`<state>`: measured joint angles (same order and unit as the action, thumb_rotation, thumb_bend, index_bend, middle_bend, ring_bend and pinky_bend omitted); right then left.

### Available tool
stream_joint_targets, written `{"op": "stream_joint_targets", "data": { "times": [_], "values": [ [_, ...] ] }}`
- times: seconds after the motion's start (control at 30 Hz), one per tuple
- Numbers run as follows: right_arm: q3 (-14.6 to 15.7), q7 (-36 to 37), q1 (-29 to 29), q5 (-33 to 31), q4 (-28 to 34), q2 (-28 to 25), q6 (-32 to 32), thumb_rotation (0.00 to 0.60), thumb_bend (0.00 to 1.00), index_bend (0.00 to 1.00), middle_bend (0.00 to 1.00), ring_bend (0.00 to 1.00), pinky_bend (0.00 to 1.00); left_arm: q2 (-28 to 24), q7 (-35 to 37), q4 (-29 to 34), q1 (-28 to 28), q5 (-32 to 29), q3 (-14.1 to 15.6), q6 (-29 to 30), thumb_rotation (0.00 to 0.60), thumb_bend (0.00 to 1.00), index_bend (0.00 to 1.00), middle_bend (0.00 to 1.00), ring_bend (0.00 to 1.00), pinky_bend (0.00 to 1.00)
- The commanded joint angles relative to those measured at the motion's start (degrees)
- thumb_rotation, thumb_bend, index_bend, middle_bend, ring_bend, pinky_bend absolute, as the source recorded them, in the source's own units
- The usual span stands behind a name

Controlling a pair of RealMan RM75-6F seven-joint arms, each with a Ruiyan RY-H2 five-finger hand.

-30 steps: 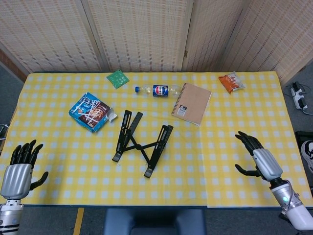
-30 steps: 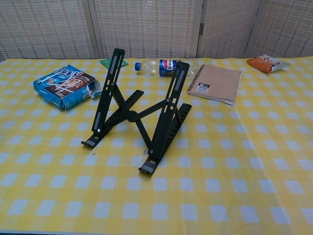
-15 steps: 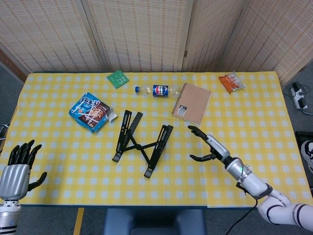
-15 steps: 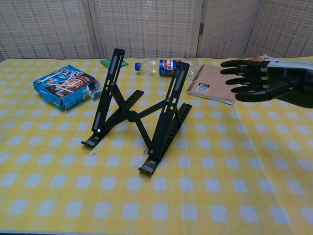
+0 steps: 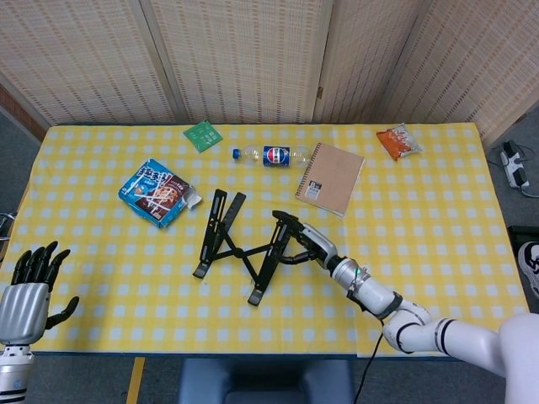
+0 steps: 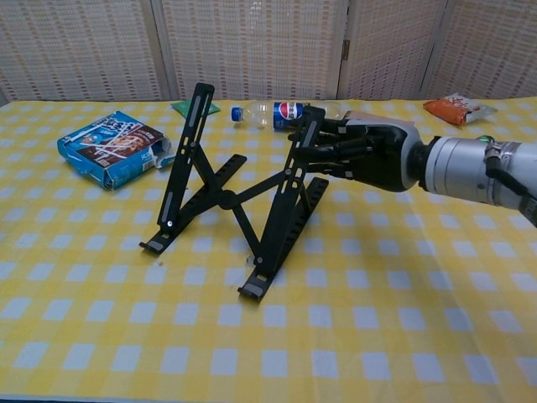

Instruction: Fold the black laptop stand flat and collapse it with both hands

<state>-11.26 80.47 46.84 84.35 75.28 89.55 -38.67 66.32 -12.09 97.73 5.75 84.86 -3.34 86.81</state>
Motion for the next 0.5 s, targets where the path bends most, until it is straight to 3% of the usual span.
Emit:
{"op": "stream_joint_targets", "data": {
  "times": [0.03,0.23,0.5],
  "values": [
    [0.8,6.1,1.5,3.5,-2.1,2.1,-1.6,0.600,0.29,0.00,0.00,0.02,0.00,0.0,0.1,0.0,0.0,0.1,0.0,0.0,0.600,0.31,0.17,0.07,0.02,0.00],
    [4.4,16.2,3.4,9.9,-5.3,2.9,-6.5,0.600,0.29,0.00,0.03,0.07,0.00,-0.1,0.1,0.0,0.0,0.1,0.0,-0.2,0.600,0.31,0.17,0.08,0.02,0.00],
    [10.0,28.2,6.8,15.8,-8.1,3.3,-11.2,0.600,0.29,0.00,0.15,0.19,0.01,-0.3,0.2,0.3,-0.1,0.7,0.2,0.2,0.600,0.31,0.17,0.08,0.02,0.00]
  ]
}}
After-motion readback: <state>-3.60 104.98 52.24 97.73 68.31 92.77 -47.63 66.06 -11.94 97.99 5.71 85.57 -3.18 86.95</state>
